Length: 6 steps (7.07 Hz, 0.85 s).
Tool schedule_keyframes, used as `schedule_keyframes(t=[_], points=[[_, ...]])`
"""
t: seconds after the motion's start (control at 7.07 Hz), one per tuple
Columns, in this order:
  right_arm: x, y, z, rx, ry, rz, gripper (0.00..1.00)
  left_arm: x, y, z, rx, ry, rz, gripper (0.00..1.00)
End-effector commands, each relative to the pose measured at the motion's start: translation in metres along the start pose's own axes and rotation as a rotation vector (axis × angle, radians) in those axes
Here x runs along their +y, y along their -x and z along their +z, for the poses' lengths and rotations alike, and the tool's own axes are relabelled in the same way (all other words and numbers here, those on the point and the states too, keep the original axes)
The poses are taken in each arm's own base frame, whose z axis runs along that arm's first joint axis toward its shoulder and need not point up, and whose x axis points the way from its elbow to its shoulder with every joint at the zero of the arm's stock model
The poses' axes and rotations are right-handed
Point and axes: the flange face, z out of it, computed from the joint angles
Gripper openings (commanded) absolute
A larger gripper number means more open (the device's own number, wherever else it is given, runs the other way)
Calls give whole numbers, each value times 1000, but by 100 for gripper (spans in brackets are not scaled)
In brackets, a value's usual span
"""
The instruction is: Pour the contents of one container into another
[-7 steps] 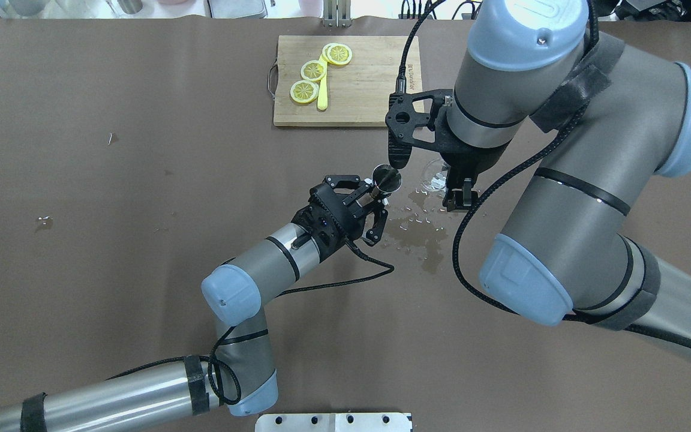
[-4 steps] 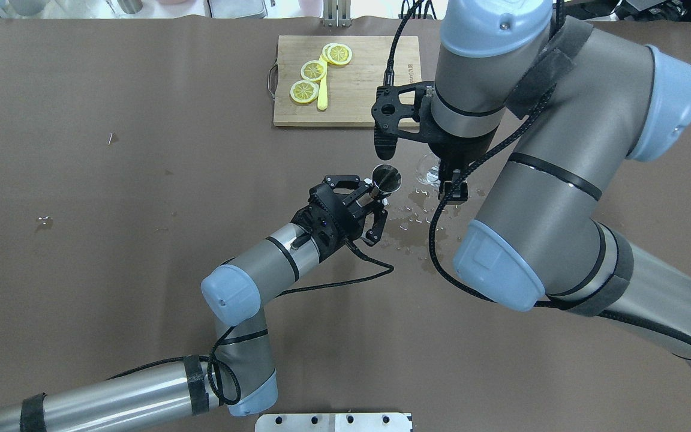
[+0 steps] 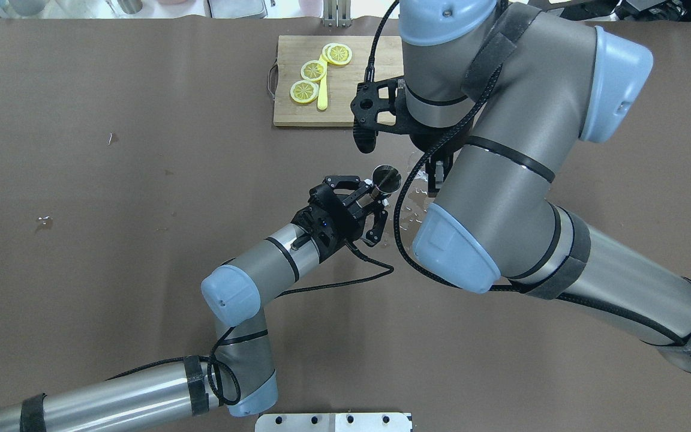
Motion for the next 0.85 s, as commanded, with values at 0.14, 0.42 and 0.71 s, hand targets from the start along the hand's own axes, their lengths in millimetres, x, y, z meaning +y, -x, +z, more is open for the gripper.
schedule_keyframes(t=[0.14,0.42,0.71], points=[[-7,7,1,1,64,-57,0,0,0,0,0,0,0,0],[-9,5,0,3,98,-81,0,-1,0,0,1,-4,-2,0],[-21,0,-2,-15,126,-90,0,-2,1,-2,3,-15,-7,0]])
